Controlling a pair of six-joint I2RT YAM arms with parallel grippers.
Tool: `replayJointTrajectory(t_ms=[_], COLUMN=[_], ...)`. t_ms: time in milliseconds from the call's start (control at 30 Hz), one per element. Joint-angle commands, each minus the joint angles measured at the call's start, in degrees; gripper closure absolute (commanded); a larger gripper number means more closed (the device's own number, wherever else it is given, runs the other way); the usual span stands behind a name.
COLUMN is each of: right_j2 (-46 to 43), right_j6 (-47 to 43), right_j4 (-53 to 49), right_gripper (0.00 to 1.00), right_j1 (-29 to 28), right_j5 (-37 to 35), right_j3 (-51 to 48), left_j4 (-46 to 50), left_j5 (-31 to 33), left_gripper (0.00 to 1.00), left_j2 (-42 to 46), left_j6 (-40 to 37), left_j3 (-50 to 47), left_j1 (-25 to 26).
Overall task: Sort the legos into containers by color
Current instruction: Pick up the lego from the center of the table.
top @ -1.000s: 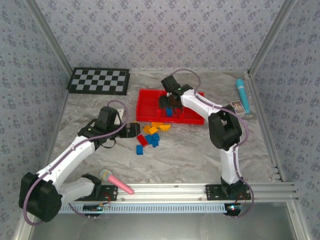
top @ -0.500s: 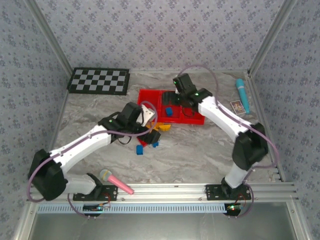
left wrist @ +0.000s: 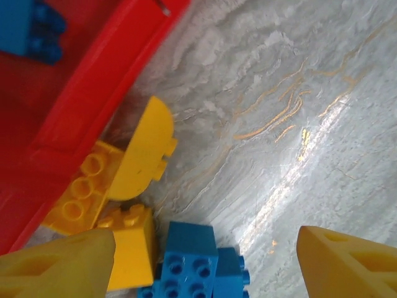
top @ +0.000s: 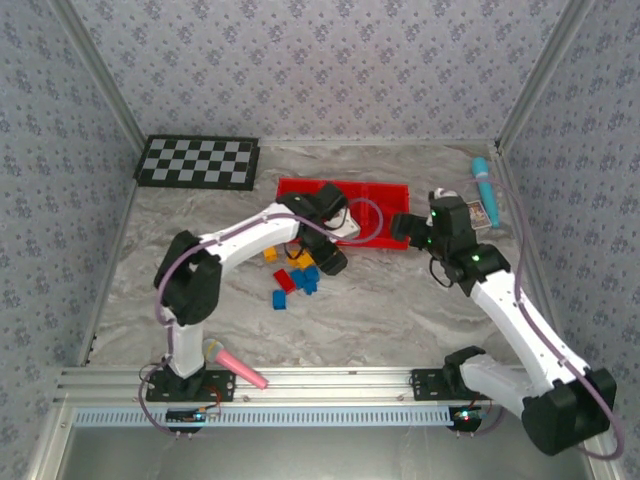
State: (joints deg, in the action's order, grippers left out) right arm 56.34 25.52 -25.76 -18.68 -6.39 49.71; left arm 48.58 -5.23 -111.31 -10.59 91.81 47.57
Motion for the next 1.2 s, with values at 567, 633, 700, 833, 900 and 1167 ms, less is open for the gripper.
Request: replayJointTrajectory(t_ms=[567, 633, 700, 833, 900, 1167], right_j2=[-7.9, -7.9, -7.9, -8.1, -8.3, -9.5], right_j6=[2.1, 2.1, 2.1, 2.1, 2.1, 2.4], right_j4=[-6.5, -6.7, -6.8, -7.1, -7.6, -8.2], right_gripper=[0.05, 0.05, 0.06, 0.06, 0.06, 0.06], right_j1=[6.0, 6.0, 6.0, 6.0, 6.0, 6.0], right_j5=[4.0, 4.0, 3.9, 3.9, 3.6, 3.1], right_j3=[-3.8, -3.6, -3.4, -3.3, -3.3, -3.6], left_j4=[1.9, 1.6, 1.6, 2.1, 2.1, 1.8], left_j5=[13.2, 12.9, 12.6, 11.5, 11.1, 10.4], left_gripper=[0.45, 0.45, 0.46, 0.54, 0.57, 0.61], left_j2=[-12.1, -12.6, -13.3, -14.6, -14.9, -15.6], left_j6=[-6.5, -6.9, -7.1, -7.3, -7.3, -6.9], left_j3=[9.9, 10.0, 10.5, 12.1, 12.3, 12.4], left_j1=[2.2, 1.9, 1.5, 1.0, 1.0, 1.2])
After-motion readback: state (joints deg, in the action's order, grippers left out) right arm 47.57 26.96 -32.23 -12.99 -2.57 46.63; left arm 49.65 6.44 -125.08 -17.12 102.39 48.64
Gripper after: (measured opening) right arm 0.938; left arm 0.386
